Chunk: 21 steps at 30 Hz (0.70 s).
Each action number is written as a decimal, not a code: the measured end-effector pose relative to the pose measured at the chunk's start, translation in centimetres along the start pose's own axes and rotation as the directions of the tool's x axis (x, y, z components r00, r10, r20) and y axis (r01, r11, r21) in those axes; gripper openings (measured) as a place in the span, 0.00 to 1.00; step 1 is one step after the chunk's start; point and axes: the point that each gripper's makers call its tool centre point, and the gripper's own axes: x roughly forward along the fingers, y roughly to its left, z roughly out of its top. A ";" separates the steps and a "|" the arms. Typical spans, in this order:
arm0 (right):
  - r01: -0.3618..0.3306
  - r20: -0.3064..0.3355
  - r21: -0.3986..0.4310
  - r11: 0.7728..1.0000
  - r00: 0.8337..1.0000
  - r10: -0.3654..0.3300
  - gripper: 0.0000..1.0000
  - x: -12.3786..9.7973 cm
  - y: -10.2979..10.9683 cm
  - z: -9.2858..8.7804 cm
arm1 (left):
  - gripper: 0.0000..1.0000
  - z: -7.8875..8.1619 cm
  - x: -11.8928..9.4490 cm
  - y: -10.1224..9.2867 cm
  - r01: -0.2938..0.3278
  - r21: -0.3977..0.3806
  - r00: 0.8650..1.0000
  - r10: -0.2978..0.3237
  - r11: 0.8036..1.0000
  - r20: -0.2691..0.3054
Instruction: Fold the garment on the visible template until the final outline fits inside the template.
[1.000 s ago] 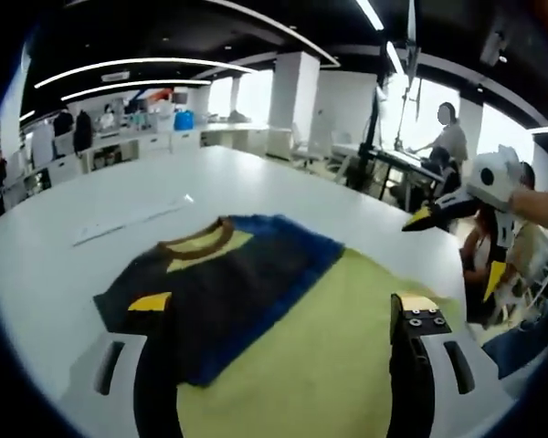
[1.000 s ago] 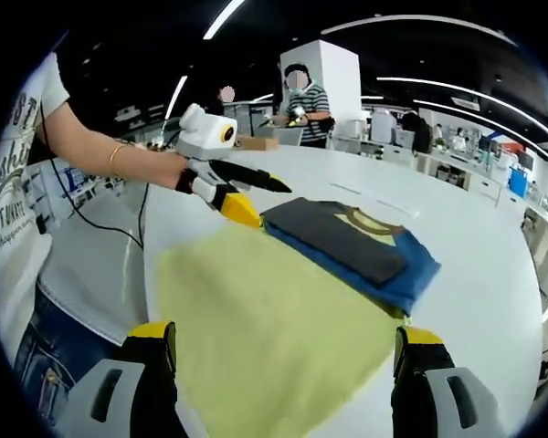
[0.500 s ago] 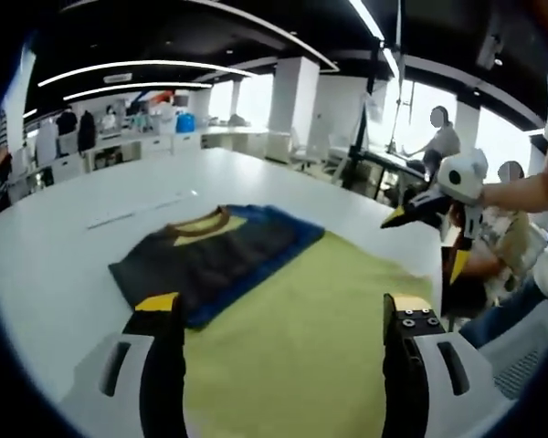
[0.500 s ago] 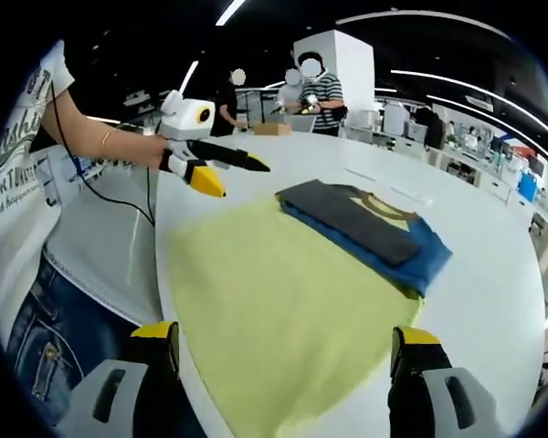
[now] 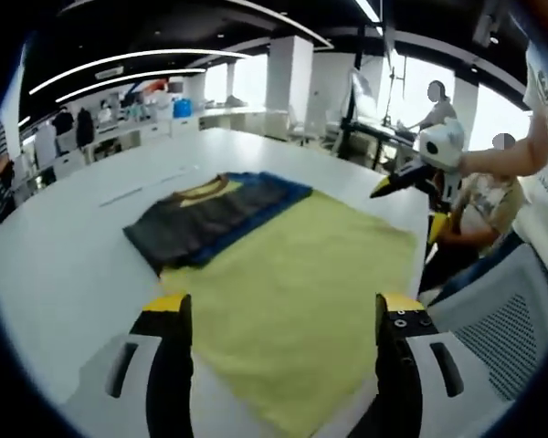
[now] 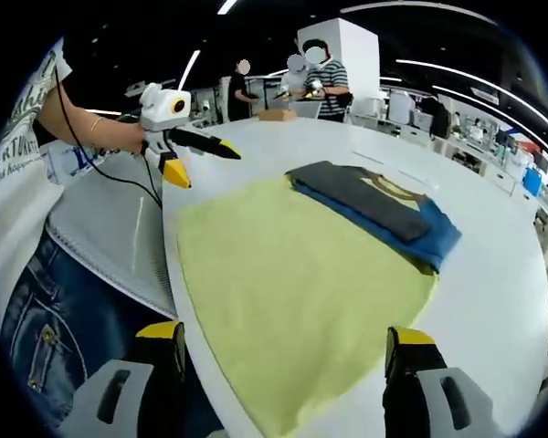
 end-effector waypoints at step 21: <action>-0.021 -0.079 -0.003 1.000 0.997 0.021 0.65 0.2 1.4 -3.1 | 0.47 -6.8 -1.7 -2.5 0.057 0.089 0.983 -0.041 0.994 -0.181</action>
